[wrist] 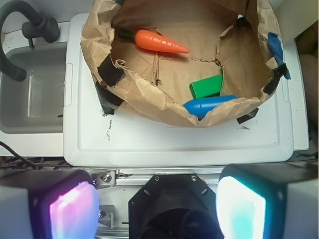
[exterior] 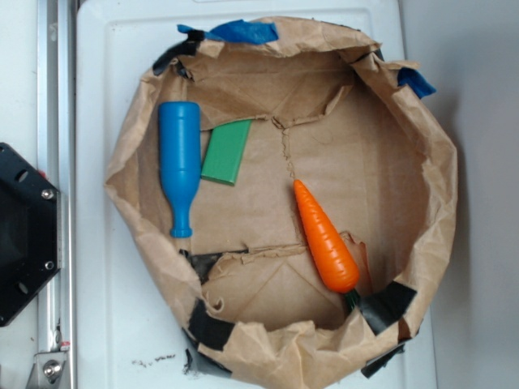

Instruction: Grab the blue bottle.

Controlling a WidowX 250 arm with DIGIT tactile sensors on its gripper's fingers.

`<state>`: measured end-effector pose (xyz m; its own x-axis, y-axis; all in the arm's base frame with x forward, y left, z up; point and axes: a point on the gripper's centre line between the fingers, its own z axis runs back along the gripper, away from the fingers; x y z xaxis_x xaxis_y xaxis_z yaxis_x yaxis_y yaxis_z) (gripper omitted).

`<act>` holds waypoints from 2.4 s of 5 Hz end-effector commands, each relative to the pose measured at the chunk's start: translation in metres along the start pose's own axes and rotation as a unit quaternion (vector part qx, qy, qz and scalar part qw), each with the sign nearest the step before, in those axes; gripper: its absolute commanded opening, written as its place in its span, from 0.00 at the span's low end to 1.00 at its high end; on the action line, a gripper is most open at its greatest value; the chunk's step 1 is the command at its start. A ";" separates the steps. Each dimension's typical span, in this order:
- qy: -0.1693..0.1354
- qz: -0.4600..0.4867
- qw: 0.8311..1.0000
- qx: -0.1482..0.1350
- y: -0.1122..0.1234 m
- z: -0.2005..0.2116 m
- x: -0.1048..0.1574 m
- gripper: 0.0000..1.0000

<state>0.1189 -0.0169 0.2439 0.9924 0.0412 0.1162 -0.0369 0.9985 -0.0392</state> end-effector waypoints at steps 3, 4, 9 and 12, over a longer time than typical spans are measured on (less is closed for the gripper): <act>-0.028 0.124 0.992 0.021 0.007 -0.039 0.079 1.00; -0.029 0.205 0.978 0.022 0.019 -0.066 0.097 1.00; -0.039 0.283 0.954 0.094 0.077 -0.168 0.078 1.00; 0.014 0.340 0.932 0.124 0.084 -0.167 0.052 1.00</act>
<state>0.1895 0.0522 0.0715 0.7638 0.6386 0.0938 -0.6450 0.7493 0.1502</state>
